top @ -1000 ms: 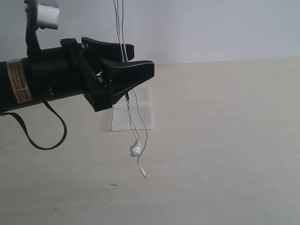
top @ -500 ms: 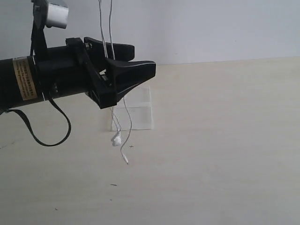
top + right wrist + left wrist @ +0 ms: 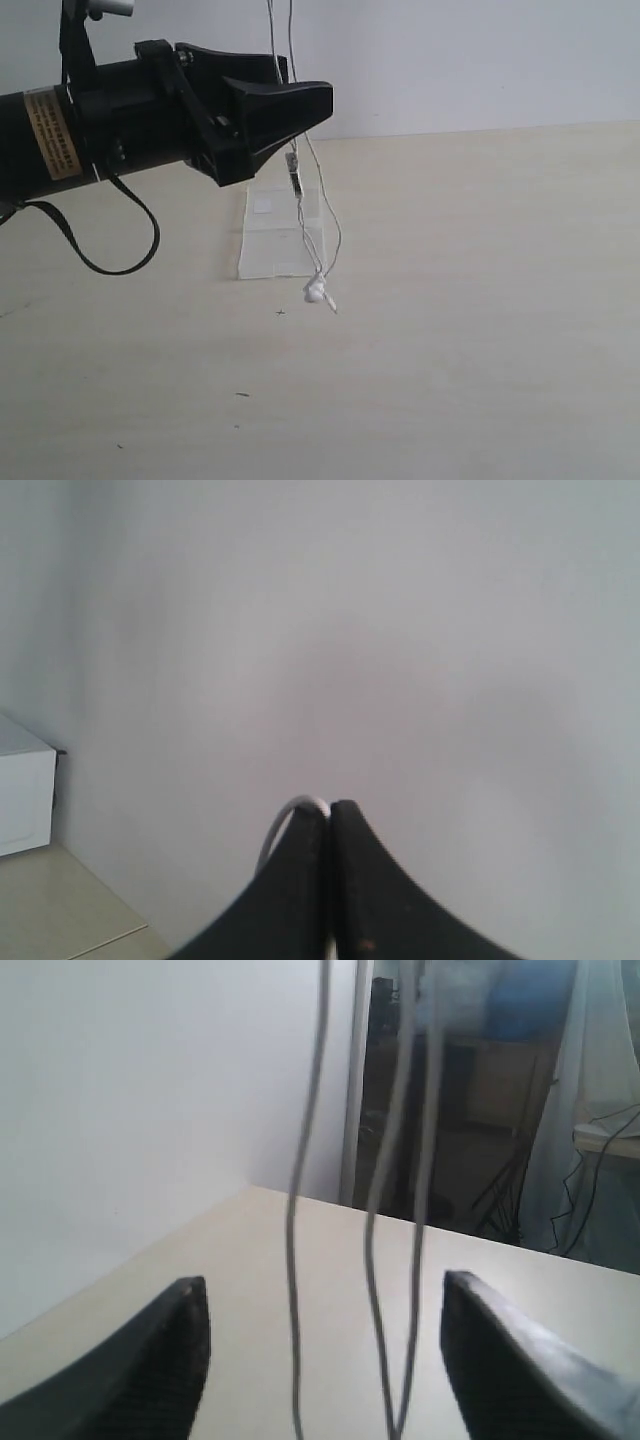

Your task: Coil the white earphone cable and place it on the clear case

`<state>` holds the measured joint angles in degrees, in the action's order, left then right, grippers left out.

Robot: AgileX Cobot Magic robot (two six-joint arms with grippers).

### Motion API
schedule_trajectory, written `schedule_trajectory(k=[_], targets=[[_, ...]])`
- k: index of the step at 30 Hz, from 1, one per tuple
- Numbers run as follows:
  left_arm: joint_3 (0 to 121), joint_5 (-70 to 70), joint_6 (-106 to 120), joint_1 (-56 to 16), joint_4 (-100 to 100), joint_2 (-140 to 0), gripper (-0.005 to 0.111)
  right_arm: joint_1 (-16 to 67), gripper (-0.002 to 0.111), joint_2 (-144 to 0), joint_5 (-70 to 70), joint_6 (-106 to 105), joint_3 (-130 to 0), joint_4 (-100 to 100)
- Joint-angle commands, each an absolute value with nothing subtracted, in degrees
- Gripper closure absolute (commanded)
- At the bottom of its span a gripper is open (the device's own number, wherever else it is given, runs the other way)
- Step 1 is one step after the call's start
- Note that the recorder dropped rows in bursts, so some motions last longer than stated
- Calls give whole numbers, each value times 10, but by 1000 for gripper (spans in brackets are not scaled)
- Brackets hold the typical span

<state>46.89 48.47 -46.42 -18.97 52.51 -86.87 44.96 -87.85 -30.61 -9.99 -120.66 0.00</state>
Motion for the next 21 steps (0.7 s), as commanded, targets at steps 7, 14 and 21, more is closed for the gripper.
schedule_trajectory(k=[7,14,21], targets=[[475,497,-467,-194,548,-866,65,450,108,-873,-298,-99,-1210,0],[475,494,-467,-194,564,-864,69,450,108,-867,-300,-99,-1210,0],[475,493,-467,-194,563,-864,69,450,108,-867,-301,-99,-1210,0]])
